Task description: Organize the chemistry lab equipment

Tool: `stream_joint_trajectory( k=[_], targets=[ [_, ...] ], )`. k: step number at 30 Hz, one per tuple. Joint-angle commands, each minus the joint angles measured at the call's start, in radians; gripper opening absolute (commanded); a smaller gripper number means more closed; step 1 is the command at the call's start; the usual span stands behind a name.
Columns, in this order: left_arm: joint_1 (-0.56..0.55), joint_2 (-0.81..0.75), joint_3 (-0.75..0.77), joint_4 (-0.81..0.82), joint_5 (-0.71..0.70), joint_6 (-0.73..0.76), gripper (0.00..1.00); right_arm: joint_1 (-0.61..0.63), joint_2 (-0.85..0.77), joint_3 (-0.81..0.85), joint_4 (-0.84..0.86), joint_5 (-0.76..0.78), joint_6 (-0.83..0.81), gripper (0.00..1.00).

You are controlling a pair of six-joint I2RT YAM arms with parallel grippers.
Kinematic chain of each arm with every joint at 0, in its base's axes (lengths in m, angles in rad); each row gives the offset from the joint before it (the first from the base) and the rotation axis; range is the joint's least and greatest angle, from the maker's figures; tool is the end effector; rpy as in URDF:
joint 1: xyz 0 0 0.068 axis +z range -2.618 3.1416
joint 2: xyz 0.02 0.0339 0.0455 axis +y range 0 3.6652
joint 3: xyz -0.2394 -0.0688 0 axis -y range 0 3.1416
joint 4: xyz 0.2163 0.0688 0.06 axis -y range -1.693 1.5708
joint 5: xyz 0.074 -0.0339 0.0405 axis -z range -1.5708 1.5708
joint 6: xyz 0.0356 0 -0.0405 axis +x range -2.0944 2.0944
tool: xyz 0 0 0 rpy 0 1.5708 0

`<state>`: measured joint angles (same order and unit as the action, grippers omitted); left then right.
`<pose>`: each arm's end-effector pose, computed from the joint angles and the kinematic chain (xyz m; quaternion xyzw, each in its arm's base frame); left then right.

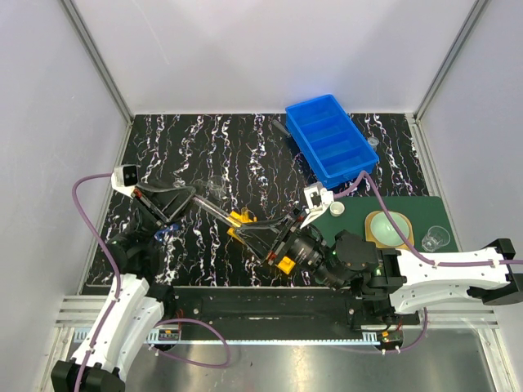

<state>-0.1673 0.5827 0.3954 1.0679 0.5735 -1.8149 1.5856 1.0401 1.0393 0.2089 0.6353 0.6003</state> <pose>0.1052 -0.0374 0.3440 -0.0572 0.4158 -0.8076 0.4144 0.0179 0.2159 0.4010 -0.0692 0.6419 0.5648 0.5140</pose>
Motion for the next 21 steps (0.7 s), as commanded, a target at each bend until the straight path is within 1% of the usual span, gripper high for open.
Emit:
stream_joint_trajectory(
  k=[1,2,3,6,9,10,12,14,15,18,19,21],
  targets=[
    [0.006,-0.012,-0.012,0.104,-0.014,0.003,0.00,0.004,-0.009,0.033,0.049,0.017,-0.008,0.34],
    [0.006,-0.012,-0.012,0.106,-0.012,0.002,0.00,0.004,-0.009,0.030,0.050,0.017,-0.007,0.33],
    [0.006,-0.012,-0.012,0.107,-0.015,0.002,0.00,0.004,-0.009,0.027,0.052,0.018,-0.005,0.29],
    [0.006,-0.012,-0.010,0.109,-0.017,0.002,0.00,0.004,-0.012,0.021,0.055,0.018,-0.004,0.25],
    [0.006,-0.012,-0.007,0.112,-0.017,0.000,0.00,0.004,-0.017,0.019,0.055,0.023,-0.002,0.15],
    [0.006,-0.012,-0.007,0.110,-0.018,-0.001,0.00,0.004,-0.017,0.019,0.055,0.023,-0.004,0.08],
    [0.006,-0.014,-0.010,0.110,-0.015,0.000,0.00,0.004,-0.015,0.022,0.052,0.024,-0.004,0.00],
    [0.006,-0.027,-0.020,0.103,-0.012,0.006,0.02,0.004,-0.014,0.031,0.044,0.020,-0.010,0.00],
    [0.006,-0.032,-0.021,0.084,-0.009,0.009,0.09,0.004,-0.008,0.036,0.037,0.021,-0.011,0.00],
    [0.006,-0.050,-0.026,0.052,-0.001,0.028,0.23,0.004,0.000,0.050,0.018,0.021,-0.014,0.00],
    [0.006,-0.056,-0.026,0.044,-0.001,0.031,0.37,0.004,0.001,0.051,0.012,0.021,-0.016,0.00],
    [0.006,-0.063,-0.018,0.012,0.014,0.046,0.50,0.004,0.001,0.059,-0.002,0.030,-0.017,0.00]
  ],
)
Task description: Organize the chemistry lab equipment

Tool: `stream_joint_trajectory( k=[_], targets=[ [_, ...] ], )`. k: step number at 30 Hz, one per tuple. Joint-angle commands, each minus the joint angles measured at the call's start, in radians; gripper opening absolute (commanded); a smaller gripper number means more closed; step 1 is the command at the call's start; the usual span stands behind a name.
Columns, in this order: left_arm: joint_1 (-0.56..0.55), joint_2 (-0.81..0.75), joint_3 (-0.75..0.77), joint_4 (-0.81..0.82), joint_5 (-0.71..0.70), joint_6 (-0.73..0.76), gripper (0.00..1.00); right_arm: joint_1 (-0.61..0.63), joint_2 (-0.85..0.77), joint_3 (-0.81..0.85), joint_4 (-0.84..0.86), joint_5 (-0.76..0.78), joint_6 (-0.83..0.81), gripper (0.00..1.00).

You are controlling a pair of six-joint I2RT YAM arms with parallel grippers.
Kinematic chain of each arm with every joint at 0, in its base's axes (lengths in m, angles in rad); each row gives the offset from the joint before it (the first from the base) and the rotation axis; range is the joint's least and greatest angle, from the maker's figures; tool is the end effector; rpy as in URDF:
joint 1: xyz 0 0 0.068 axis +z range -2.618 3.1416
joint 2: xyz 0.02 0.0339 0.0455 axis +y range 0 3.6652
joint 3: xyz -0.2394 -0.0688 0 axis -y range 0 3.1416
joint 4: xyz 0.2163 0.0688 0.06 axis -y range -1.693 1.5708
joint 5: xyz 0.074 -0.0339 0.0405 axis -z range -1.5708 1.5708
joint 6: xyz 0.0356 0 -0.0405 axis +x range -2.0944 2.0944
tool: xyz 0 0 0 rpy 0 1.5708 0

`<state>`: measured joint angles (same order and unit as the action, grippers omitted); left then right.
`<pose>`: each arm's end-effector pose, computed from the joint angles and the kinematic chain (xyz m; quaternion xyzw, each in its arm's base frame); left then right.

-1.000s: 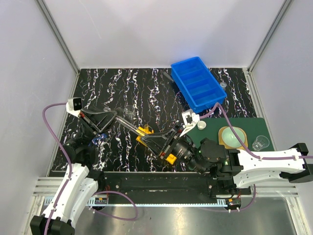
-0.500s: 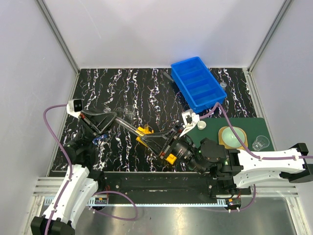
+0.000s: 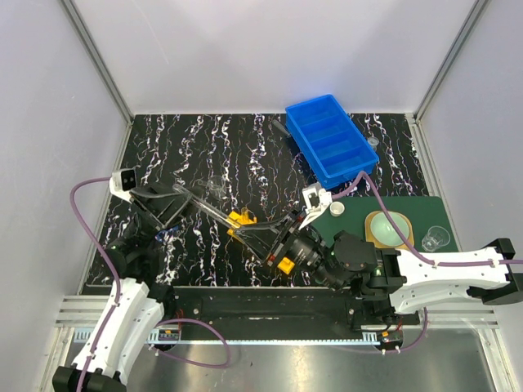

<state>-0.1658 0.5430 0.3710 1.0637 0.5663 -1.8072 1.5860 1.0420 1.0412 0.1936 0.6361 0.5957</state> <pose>0.0992 -0.0360 0.3403 -0.0544 0.4107 -0.8065 0.4218 0.0179 0.2166 0.3997 -0.0746 0.6460 0.5585 0.5149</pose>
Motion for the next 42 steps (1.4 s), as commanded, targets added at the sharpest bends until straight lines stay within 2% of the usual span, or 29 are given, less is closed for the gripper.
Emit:
stream_joint_trajectory(
  k=[1,4,5,7,10,11,12,13,14,15,16,17,18,23,27,30,34,42],
  targets=[
    [0.005,-0.029,0.008,0.004,0.026,0.045,0.61,0.003,0.000,0.057,0.004,0.031,-0.011,0.00],
    [0.005,-0.034,0.028,-0.047,0.058,0.075,0.80,0.003,-0.002,0.063,-0.020,0.042,-0.016,0.00],
    [0.005,-0.034,0.043,-0.074,0.067,0.095,0.99,0.003,-0.005,0.063,-0.022,0.042,-0.022,0.00],
    [0.005,-0.032,0.066,-0.116,0.101,0.123,0.99,0.003,-0.005,0.065,-0.028,0.040,-0.030,0.00],
    [0.005,-0.037,0.140,-0.287,0.159,0.213,0.99,0.003,0.003,0.121,-0.121,0.072,-0.040,0.00],
    [0.005,-0.041,0.193,-0.438,0.173,0.300,0.99,0.003,0.009,0.140,-0.159,0.086,-0.042,0.00],
    [0.005,-0.046,0.225,-0.537,0.190,0.356,0.99,0.003,0.015,0.163,-0.271,0.100,-0.042,0.00],
    [0.005,-0.060,0.294,-0.639,0.187,0.488,0.99,0.003,0.024,0.219,-0.330,0.141,-0.040,0.00],
    [0.005,-0.069,0.331,-0.851,0.176,0.556,0.99,0.003,0.045,0.249,-0.388,0.161,-0.037,0.00],
    [0.005,-0.077,0.370,-0.955,0.143,0.622,0.99,0.002,0.056,0.275,-0.501,0.180,-0.039,0.00],
    [0.005,-0.083,0.440,-1.041,0.127,0.735,0.99,0.003,0.068,0.331,-0.558,0.213,-0.036,0.00],
    [0.005,-0.081,0.469,-1.168,0.115,0.776,0.99,0.003,0.091,0.361,-0.610,0.233,-0.034,0.00],
    [0.005,-0.083,0.495,-1.218,0.100,0.808,0.99,0.003,0.102,0.387,-0.714,0.247,-0.030,0.00],
    [0.005,-0.058,0.626,-1.468,0.055,0.996,0.99,0.002,0.157,0.555,-0.982,0.286,-0.019,0.00],
    [0.005,-0.060,0.652,-1.542,0.020,1.060,0.99,0.002,0.214,0.683,-1.265,0.258,0.041,0.00],
    [0.005,-0.057,0.655,-1.564,0.017,1.080,0.99,-0.001,0.268,0.763,-1.396,0.232,0.075,0.00],
    [0.005,-0.055,0.637,-1.564,0.021,1.091,0.99,-0.018,0.317,0.829,-1.477,0.197,0.081,0.00],
    [0.005,-0.069,0.615,-1.585,0.056,1.114,0.99,-0.122,0.426,0.882,-1.517,0.080,0.003,0.00]
  ],
)
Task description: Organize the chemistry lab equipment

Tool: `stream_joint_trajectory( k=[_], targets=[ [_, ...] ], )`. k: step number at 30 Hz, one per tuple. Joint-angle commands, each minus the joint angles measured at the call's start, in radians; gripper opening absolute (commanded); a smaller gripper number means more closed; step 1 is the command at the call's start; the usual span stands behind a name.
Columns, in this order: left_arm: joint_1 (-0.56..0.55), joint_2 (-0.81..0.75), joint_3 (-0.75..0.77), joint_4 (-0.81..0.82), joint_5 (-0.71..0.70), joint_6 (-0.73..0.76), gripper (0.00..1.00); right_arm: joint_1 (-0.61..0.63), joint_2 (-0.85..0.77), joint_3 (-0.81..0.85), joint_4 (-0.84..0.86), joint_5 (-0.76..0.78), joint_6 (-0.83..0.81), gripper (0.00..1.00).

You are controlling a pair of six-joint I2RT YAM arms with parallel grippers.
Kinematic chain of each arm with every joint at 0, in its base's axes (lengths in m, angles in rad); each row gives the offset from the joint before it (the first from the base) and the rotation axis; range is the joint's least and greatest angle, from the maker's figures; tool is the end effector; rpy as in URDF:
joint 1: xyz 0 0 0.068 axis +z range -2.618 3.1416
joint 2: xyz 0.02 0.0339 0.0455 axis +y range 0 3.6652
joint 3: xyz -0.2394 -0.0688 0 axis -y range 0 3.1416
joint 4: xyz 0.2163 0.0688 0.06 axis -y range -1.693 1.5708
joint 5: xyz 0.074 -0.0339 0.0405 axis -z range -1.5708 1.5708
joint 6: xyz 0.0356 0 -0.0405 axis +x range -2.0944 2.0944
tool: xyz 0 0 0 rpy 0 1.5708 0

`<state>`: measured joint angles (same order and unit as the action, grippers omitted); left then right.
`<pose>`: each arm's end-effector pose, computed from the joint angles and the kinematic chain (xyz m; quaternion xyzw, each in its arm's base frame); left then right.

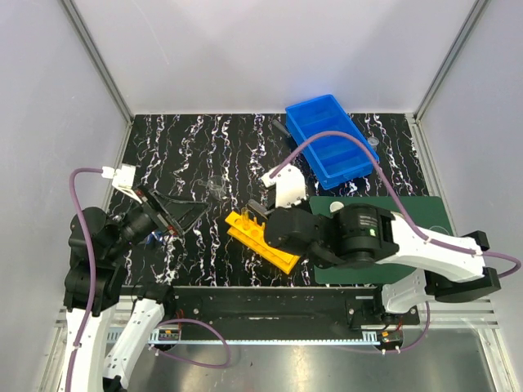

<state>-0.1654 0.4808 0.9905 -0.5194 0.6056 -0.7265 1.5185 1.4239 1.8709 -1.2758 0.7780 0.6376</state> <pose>0.0662 -0.0316 0.3811 0.0138 0.7098 -0.4808 0.5146 0.0365 0.2196 0.4247 -0.2433 0.8387 0.1283 0.4701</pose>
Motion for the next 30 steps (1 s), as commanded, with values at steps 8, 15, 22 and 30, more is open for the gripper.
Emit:
stream_joint_trajectory(
  k=[8,15,22,30],
  targets=[
    [0.004,-0.021,-0.046,-0.007,0.043,0.041,0.99,-0.228,0.133,0.132,-0.039,-0.216,-0.168,0.00],
    [0.004,-0.013,-0.059,-0.008,0.069,0.061,0.99,-0.342,0.211,0.269,-0.135,-0.316,-0.248,0.00],
    [0.004,0.004,-0.078,-0.011,0.082,0.079,0.99,-0.386,0.265,0.336,-0.247,-0.424,-0.260,0.00],
    [0.004,0.016,-0.093,-0.024,0.072,0.114,0.99,-0.391,0.288,0.346,-0.356,-0.419,-0.223,0.00]
  ],
)
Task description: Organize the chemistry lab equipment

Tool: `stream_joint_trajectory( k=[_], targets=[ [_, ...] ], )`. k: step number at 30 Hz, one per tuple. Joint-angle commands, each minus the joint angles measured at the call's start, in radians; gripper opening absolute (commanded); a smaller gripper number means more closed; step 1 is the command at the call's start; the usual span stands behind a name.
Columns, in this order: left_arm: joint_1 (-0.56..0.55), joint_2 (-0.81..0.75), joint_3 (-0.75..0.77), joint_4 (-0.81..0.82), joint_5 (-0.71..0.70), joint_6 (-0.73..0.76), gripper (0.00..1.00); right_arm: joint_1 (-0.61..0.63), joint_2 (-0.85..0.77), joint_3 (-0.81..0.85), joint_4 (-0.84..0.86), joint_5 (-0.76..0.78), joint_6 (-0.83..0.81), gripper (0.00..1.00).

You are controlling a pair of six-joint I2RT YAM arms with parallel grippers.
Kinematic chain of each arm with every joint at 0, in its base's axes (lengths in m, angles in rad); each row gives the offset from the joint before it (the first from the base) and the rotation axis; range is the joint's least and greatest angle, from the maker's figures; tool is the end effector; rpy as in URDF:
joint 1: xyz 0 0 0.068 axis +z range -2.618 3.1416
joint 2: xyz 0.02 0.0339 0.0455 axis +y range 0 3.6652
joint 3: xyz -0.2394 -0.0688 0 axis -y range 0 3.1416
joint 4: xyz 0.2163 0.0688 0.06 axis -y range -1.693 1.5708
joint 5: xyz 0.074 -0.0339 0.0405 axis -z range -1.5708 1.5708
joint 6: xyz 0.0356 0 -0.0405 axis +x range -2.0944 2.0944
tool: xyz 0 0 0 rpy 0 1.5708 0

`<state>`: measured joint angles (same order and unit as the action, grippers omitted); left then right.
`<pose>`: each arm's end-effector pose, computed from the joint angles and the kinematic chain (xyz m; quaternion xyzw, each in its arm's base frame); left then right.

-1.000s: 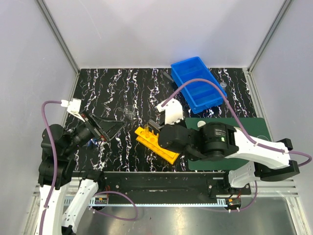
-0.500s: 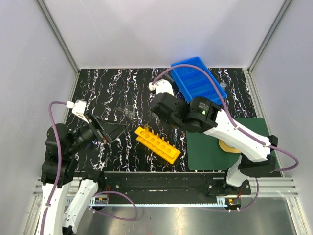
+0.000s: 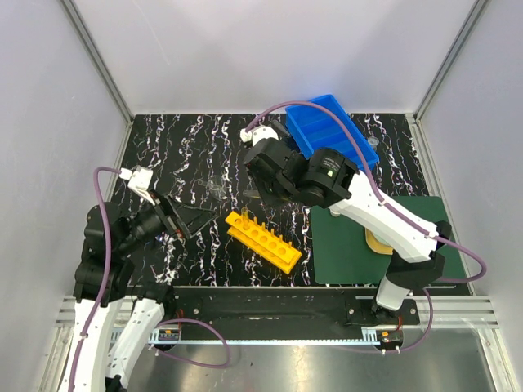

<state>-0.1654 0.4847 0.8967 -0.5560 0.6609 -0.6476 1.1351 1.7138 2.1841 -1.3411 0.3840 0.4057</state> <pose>0.0787 -0.0353 0.3520 0.0354 0.7452 -0.4701 0.4715 0.1339 0.2561 0.4201 -0.2678 0.8848 0.1058 0.3664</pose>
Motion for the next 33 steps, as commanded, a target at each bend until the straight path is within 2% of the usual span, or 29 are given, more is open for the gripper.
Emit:
stream_joint_trajectory(
  k=[1,12,22,33],
  targets=[
    [0.004,0.015,0.007,-0.002,0.014,0.049,0.99,-0.008,-0.006,0.016,-0.291,-0.037,0.007,0.00],
    [0.004,0.032,0.011,-0.032,0.014,0.088,0.99,-0.070,-0.092,-0.141,-0.276,0.009,0.045,0.00],
    [0.004,0.038,-0.005,-0.030,0.032,0.092,0.99,-0.129,-0.157,-0.342,-0.201,-0.112,0.007,0.00],
    [0.004,0.034,-0.021,-0.024,0.039,0.089,0.99,-0.129,-0.132,-0.287,-0.187,-0.276,-0.019,0.00]
  ],
)
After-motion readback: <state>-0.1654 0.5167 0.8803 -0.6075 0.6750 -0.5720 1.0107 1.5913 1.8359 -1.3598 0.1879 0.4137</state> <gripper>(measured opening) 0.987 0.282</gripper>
